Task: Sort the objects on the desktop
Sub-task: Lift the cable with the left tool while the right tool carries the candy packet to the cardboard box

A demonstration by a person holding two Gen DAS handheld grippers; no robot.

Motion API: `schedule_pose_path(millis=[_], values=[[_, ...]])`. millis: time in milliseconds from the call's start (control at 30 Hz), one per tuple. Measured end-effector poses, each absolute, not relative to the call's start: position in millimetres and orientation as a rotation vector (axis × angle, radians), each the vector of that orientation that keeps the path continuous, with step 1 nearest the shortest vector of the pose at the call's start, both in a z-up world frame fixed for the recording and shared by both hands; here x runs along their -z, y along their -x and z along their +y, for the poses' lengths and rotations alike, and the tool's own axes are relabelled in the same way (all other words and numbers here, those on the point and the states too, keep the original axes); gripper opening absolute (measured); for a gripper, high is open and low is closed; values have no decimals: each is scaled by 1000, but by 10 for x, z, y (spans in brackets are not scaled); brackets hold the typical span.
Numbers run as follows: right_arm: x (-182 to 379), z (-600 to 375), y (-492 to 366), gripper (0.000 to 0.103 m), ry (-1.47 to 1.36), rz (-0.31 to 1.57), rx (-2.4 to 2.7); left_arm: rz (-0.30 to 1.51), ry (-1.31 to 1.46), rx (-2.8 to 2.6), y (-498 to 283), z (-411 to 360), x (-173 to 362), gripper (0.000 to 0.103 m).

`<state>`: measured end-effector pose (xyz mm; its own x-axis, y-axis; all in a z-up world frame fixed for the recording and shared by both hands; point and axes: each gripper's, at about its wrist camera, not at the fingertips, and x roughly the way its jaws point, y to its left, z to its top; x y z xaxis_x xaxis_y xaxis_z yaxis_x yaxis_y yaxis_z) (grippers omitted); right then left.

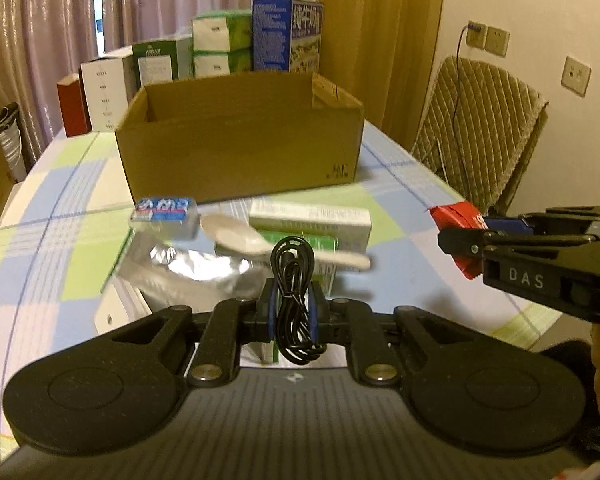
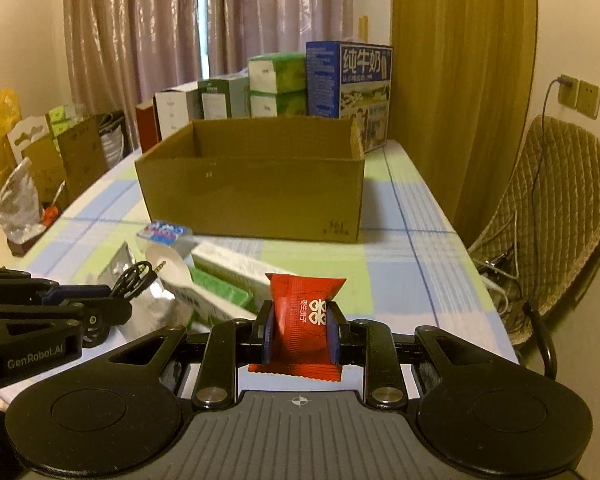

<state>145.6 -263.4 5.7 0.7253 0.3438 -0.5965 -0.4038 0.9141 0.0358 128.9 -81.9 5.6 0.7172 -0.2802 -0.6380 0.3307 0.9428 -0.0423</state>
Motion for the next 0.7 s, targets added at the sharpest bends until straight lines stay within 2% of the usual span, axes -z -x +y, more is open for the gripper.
schedule_pose_path(millis=[400,700], values=[[-302,-2495,-1798,23,79,637,-436,689,-61,312,-1651,-707,-425,12],[-592,-2282,-2477,23,78,609,-472,676,-47,322,-2178,-588,-662,12]])
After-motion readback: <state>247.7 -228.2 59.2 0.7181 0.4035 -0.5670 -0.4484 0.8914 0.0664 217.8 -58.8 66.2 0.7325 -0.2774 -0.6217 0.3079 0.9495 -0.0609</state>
